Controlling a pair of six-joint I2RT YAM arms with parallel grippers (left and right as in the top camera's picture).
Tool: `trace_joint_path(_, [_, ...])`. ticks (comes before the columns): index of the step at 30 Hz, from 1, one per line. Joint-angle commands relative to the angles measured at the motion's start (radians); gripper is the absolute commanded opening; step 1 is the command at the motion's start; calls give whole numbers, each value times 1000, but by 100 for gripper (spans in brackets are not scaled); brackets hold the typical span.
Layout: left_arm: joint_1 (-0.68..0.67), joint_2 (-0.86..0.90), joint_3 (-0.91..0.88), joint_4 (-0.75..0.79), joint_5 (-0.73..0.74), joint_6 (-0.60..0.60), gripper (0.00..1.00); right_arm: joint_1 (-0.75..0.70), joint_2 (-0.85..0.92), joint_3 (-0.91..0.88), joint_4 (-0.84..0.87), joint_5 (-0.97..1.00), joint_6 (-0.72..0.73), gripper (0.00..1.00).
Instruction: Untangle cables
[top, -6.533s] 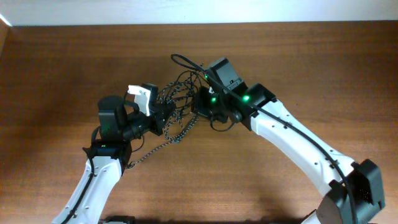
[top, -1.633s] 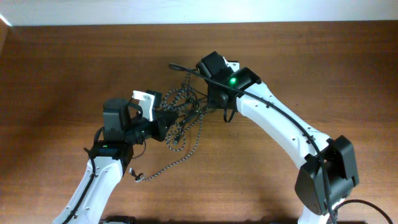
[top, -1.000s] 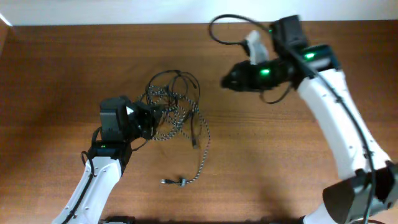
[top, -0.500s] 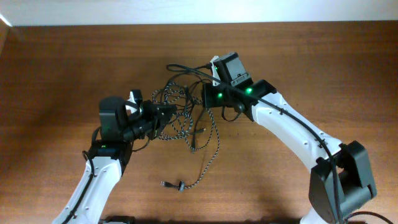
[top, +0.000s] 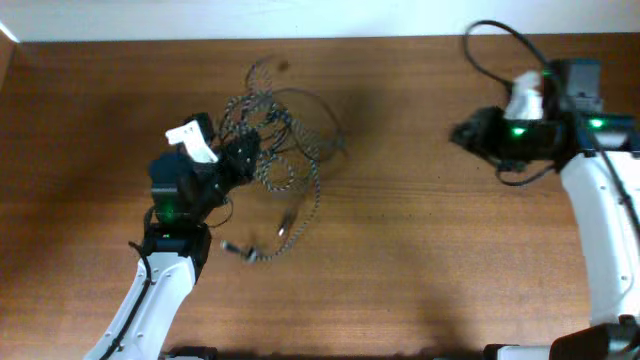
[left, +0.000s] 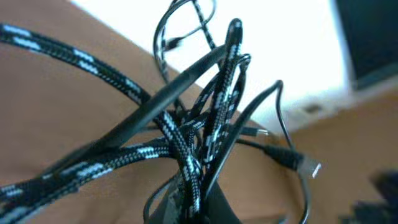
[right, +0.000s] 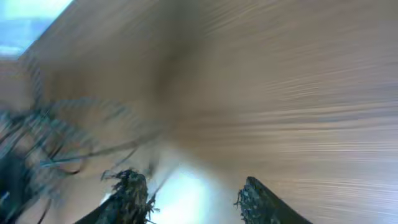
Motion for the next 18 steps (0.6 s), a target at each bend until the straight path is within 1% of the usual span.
trace_joint_path(1, [0,-6,11,27,160,-62,0,153,-6,8,10,-153,-57,53])
trace_joint_path(2, [0,-6,11,29,177,-63,0,204,-6,8,35,-148,-74,54])
trace_joint_path(3, [0,-6,11,29,205,-65,0,250,-6,8,77,-136,-101,62])
trace_joint_path(4, [0,-6,11,28,219,-64,0,286,-6,8,113,-114,-101,67])
trace_joint_path(5, [0,-6,11,28,219,-65,0,326,-5,8,139,-109,-124,70])
trace_joint_path(6, [0,-6,11,30,222,-66,0,373,4,8,147,-38,-123,77])
trace_joint_path(8, [0,-6,11,32,238,-107,0,429,24,8,169,-20,-124,78])
trace_joint_path(9, [0,-6,11,32,241,-113,0,458,40,8,218,-9,-145,79])
trace_joint_path(10, [0,-6,11,30,225,-206,0,460,47,8,227,-9,-145,81])
trace_joint_path(11, [0,-6,11,14,182,-340,0,455,50,8,218,24,-142,86])
trace_joint_path(12, [0,-6,11,-48,112,-480,0,444,48,8,210,59,-142,89])
trace_joint_path(14, [0,-6,11,-243,-52,-629,0,428,48,8,176,55,-142,89])
trace_joint_path(15, [0,-6,11,-387,-122,-792,0,426,48,8,164,55,-142,89])
trace_joint_path(16, [0,-6,11,-532,-126,-1064,0,434,48,8,145,11,-142,90])
trace_joint_path(17, [0,-6,11,-561,-120,-1133,0,462,49,7,138,-28,-142,90])
trace_joint_path(18, [0,-6,11,-561,-113,-1133,0,504,55,5,149,-5,-142,89])
